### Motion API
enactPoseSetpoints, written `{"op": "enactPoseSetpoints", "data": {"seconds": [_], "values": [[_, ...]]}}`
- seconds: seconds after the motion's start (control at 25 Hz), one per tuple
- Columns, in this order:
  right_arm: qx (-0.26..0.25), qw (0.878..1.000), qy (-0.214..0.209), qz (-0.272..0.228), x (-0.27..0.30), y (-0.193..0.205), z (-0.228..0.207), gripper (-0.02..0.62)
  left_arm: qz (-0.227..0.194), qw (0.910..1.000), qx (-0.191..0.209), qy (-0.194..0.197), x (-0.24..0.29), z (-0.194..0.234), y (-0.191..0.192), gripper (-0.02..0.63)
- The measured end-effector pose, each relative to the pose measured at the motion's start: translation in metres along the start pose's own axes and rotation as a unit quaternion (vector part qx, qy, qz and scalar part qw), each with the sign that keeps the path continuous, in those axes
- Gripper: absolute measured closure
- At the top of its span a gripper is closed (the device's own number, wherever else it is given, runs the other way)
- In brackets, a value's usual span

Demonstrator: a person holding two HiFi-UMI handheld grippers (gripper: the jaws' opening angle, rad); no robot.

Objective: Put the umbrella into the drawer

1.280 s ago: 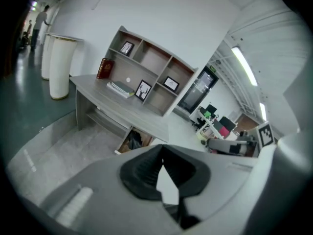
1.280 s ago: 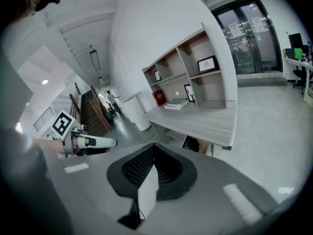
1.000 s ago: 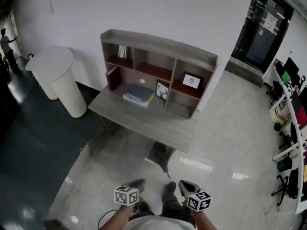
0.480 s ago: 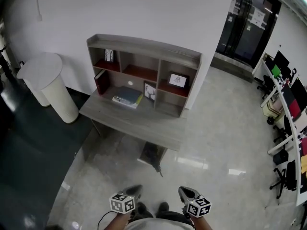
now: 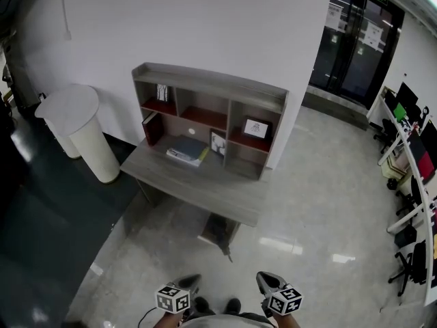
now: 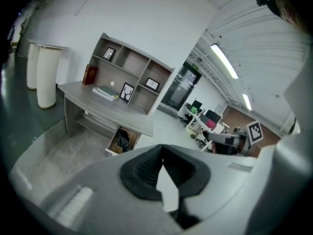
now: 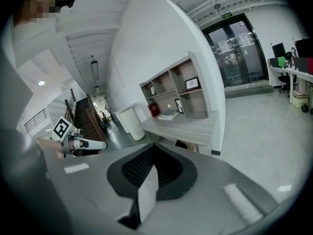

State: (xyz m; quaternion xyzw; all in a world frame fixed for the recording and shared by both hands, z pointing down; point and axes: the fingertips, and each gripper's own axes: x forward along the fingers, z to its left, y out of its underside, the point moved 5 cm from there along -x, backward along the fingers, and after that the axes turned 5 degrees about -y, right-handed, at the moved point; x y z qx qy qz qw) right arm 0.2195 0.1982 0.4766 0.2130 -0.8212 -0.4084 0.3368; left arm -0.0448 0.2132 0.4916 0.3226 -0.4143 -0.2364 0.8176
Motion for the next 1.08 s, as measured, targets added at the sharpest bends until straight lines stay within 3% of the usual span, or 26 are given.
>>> {"op": "enactPoseSetpoints", "data": {"seconds": [1.08], "values": [[-0.010, 1.000, -0.018, -0.007, -0.008, -0.007, -0.004, 0.591, -0.024, 0.9996, -0.005, -0.009, -0.008, -0.011, -0.009, 0.606]]}}
